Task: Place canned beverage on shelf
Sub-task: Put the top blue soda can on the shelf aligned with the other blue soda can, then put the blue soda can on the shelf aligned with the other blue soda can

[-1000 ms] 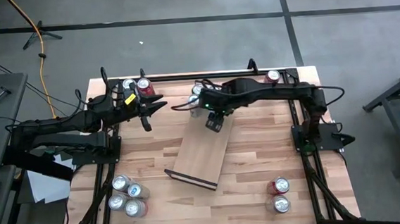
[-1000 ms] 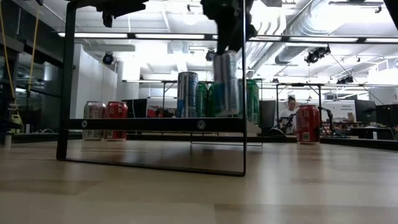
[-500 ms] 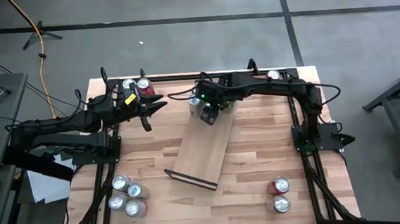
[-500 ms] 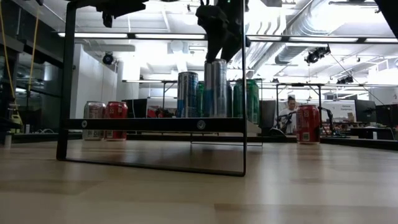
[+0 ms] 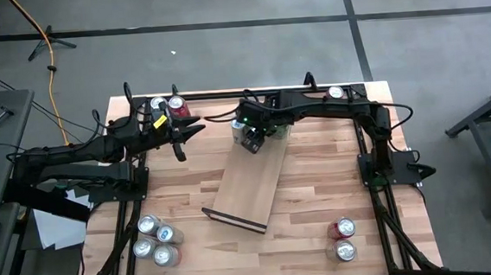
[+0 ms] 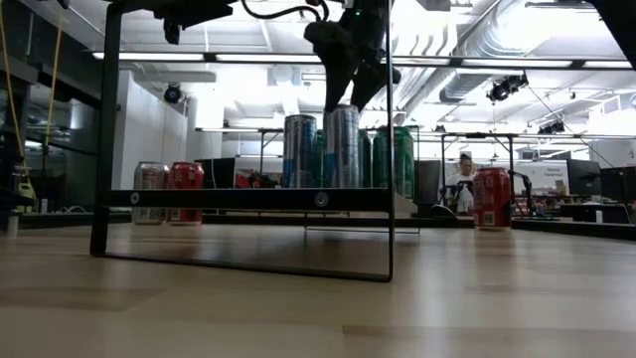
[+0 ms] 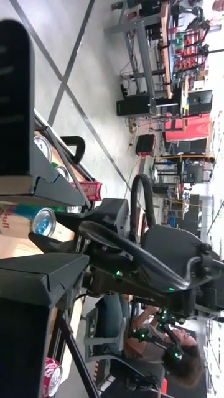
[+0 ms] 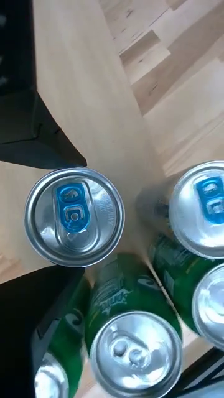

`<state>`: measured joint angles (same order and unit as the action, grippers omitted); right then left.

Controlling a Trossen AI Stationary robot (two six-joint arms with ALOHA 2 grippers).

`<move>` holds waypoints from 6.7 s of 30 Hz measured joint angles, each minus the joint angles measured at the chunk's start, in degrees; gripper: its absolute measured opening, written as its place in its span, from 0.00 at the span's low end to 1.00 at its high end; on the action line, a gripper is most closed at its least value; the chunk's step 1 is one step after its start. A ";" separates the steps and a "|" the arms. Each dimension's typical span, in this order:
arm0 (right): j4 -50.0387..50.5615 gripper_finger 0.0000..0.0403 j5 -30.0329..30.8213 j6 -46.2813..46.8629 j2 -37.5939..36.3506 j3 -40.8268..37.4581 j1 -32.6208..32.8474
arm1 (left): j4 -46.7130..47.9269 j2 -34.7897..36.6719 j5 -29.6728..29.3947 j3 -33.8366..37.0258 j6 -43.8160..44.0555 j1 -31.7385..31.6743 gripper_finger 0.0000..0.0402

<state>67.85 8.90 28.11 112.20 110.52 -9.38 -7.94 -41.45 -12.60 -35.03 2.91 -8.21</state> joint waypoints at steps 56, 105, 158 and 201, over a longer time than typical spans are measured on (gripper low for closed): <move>-7.81 0.14 -0.99 -6.56 -28.94 -24.90 5.31 | 3.79 0.33 0.02 0.00 3.64 0.02 0.15; -59.27 0.00 4.87 33.30 -27.29 -51.36 16.54 | 2.98 0.33 5.01 0.00 7.47 0.02 0.15; -60.89 0.00 8.58 31.35 -22.87 -51.36 8.95 | 0.88 0.78 4.96 0.00 7.32 -0.02 0.15; -63.43 0.00 1.82 -17.69 -47.13 -51.35 9.76 | -1.94 2.89 13.88 -0.04 10.39 0.07 0.15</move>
<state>4.43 10.72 10.41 65.08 59.17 0.38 -9.89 -38.57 1.28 -35.07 13.29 -8.14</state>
